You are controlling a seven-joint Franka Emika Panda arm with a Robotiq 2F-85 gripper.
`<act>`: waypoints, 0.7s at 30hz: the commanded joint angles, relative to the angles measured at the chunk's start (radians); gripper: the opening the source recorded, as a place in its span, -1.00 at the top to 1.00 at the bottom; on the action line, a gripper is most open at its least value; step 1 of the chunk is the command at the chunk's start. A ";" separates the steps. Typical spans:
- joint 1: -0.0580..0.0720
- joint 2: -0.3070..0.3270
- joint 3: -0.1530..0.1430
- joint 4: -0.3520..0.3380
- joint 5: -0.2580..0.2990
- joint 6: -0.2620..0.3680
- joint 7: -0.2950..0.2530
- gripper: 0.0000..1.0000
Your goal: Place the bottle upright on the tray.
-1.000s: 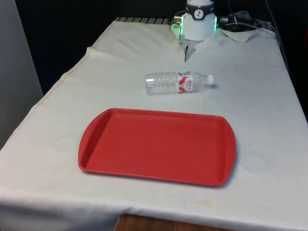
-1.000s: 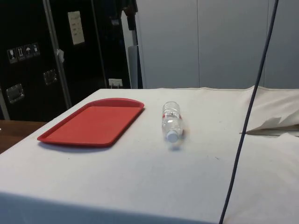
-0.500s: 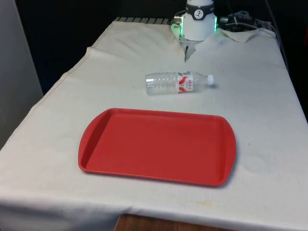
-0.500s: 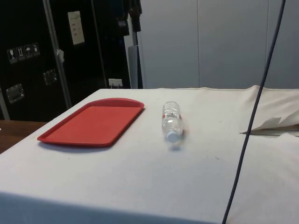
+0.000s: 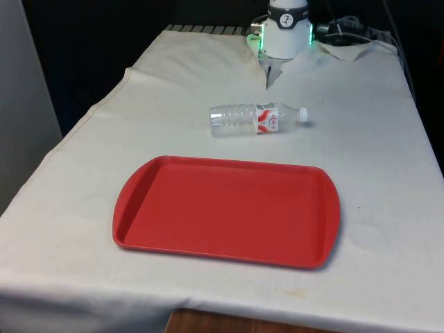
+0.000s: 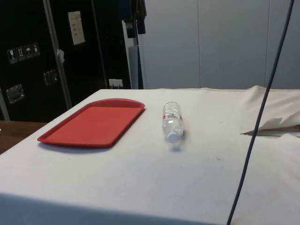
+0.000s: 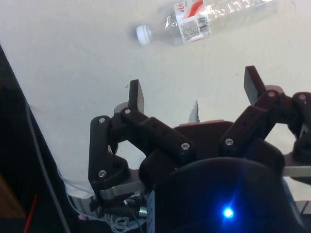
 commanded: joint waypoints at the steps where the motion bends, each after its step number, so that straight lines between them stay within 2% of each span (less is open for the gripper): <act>1: 0.000 -0.002 0.000 -0.005 0.000 0.004 -0.003 -1.00; 2: 0.001 -0.012 0.002 -0.019 -0.005 0.021 -0.006 -1.00; 9: 0.002 -0.025 0.002 -0.046 -0.004 0.038 -0.028 -1.00; 21: 0.002 -0.029 0.001 -0.054 -0.002 0.037 -0.053 -1.00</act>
